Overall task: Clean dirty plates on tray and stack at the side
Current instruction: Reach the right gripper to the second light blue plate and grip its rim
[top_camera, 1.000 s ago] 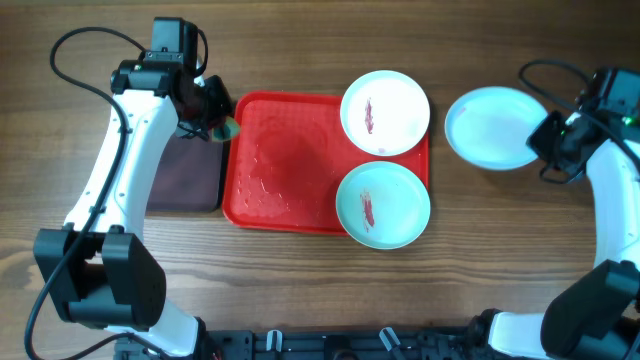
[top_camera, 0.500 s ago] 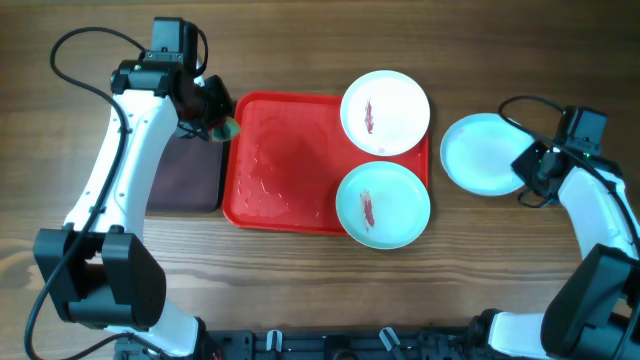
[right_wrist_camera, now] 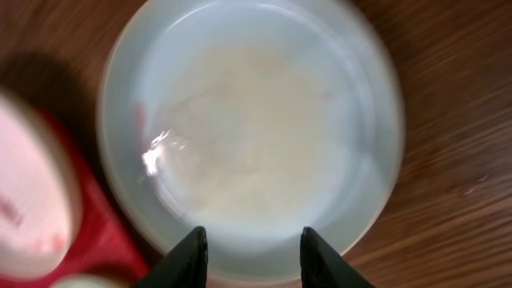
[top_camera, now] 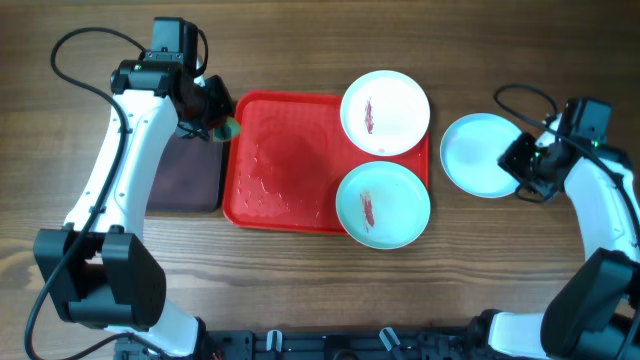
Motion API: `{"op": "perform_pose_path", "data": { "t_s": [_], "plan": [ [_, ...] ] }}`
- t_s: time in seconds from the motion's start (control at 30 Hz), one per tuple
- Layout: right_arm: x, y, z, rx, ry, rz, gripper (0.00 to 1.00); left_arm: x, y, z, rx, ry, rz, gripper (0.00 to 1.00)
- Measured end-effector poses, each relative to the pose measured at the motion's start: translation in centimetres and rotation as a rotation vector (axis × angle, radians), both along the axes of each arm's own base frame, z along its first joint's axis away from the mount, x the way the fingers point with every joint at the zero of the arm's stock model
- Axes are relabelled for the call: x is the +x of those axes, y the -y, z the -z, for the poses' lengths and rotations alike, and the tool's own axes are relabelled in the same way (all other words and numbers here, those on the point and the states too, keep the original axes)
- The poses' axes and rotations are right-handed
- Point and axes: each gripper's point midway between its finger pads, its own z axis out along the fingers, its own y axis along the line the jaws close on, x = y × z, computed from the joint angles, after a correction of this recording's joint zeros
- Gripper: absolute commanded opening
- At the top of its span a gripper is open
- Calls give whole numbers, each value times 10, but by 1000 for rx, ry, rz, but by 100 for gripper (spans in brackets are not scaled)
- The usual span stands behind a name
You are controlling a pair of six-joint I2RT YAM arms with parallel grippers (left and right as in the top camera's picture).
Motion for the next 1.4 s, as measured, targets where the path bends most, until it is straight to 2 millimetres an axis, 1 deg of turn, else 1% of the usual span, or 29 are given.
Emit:
{"op": "perform_pose_path", "data": {
  "t_s": [0.07, 0.13, 0.2, 0.27, 0.3, 0.33, 0.37, 0.47, 0.57, 0.67, 0.77, 0.87, 0.9, 0.97, 1.07, 1.27, 1.4],
  "plan": [
    [-1, -19, -8, 36, -9, -68, 38, 0, 0, 0, 0, 0, 0, 4],
    [-12, -46, -12, 74, -51, -147, 38, 0, 0, 0, 0, 0, 0, 4],
    [-22, -69, -12, 96, -90, -218, 38, 0, 0, 0, 0, 0, 0, 4],
    [-28, -89, -12, 108, -113, -282, 37, 0, 0, 0, 0, 0, 0, 4],
    [-31, -96, -11, 110, -121, -304, 37, 0, 0, 0, 0, 0, 0, 4],
    [-35, -108, -9, 114, -135, -342, 37, 0, 0, 0, 0, 0, 0, 4],
    [-39, -115, -6, 113, -149, -359, 37, 0, 0, 0, 0, 0, 0, 4],
    [-59, -129, 11, 99, -217, -393, 37, 0, 0, 0, 0, 0, 0, 4],
    [-69, -132, 25, 68, -241, -417, 37, 0, 0, 0, 0, 0, 0, 4],
    [-69, -133, 33, 44, -229, -436, 36, 0, 0, 0, 0, 0, 0, 4],
    [-70, -136, 41, 24, -215, -460, 33, 0, 0, 0, 0, 0, 0, 4],
    [-72, -139, 47, 14, -208, -480, 31, 0, 0, 0, 0, 0, 0, 4],
    [-73, -139, 49, 11, -207, -486, 30, 0, 0, 0, 0, 0, 0, 4],
    [-77, -140, 53, 8, -215, -496, 24, 0, 0, 0, 0, 0, 0, 4],
    [-82, -140, 56, 5, -226, -505, 14, 0, 0, 0, 0, 0, 0, 4],
    [-82, -139, 57, 0, -228, -505, 5, 0, 0, 0, 0, 0, 0, 4],
    [-82, -139, 57, 1, -228, -505, 4, 0, 0, 0, 0, 0, 0, 4]
  ]
}}
